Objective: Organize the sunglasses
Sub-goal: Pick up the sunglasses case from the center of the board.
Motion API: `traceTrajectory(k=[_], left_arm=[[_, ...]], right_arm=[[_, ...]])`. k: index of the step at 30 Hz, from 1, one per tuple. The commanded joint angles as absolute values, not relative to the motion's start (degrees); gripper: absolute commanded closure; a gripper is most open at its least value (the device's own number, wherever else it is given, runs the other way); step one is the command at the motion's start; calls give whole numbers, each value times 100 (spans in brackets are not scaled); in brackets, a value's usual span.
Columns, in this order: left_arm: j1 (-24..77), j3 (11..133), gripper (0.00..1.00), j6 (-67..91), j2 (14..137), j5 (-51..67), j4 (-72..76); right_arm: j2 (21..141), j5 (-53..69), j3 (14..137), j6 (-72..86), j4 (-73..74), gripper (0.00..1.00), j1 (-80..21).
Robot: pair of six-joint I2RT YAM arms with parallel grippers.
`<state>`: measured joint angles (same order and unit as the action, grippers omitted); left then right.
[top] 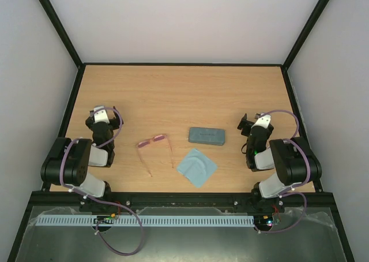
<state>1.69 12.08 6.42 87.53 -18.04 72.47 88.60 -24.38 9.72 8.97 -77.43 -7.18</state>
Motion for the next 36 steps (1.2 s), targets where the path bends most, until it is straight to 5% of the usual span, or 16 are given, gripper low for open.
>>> traceTrajectory(k=[1, 19, 25, 32, 36], left_arm=[[193, 1310, 0, 637, 8785, -1837, 7462], [393, 926, 0, 482, 8349, -2179, 7969], [904, 2400, 0, 810, 7141, -2722, 4595], [943, 4181, 0, 2734, 6357, -963, 1583], [961, 4395, 1, 3050, 6023, 494, 1274]], right_arm=[[8833, -2483, 1049, 844, -7903, 1, -700], [8319, -2528, 643, 713, -8335, 1, -777], [6678, -2694, 2130, 1777, -3974, 1, -984], [6424, -858, 3619, 3270, -1626, 1, -888], [6546, 244, 4359, 3282, -924, 1, -780]])
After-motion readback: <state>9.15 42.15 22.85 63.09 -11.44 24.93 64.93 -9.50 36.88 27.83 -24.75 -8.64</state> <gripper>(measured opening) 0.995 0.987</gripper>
